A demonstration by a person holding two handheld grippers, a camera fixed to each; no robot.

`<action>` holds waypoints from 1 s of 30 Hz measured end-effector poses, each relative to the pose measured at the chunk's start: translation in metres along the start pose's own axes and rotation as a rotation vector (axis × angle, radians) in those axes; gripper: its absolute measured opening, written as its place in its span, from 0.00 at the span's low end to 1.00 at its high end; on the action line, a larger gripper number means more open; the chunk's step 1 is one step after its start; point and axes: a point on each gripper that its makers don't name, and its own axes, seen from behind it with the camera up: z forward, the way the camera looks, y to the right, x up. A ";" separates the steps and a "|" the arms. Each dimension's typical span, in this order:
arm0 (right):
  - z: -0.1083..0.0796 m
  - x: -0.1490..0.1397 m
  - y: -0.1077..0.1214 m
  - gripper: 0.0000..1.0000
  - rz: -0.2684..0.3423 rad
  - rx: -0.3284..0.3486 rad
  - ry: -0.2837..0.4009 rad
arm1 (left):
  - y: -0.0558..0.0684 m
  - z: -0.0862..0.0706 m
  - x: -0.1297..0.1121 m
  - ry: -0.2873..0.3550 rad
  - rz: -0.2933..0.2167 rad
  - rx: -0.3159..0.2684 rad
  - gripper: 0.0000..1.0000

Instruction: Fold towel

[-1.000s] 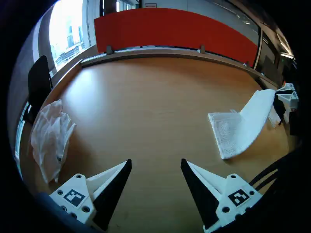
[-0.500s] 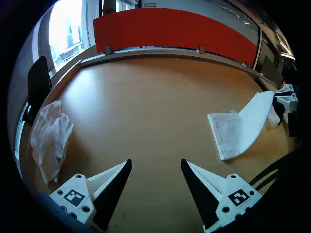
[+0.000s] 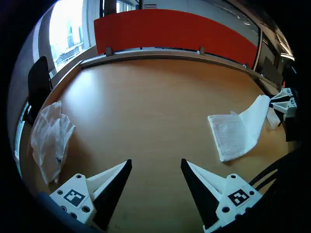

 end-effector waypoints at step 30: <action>0.047 0.001 -0.061 0.04 -0.007 0.149 -0.018 | -0.012 -0.008 -0.004 0.003 -0.022 0.017 0.94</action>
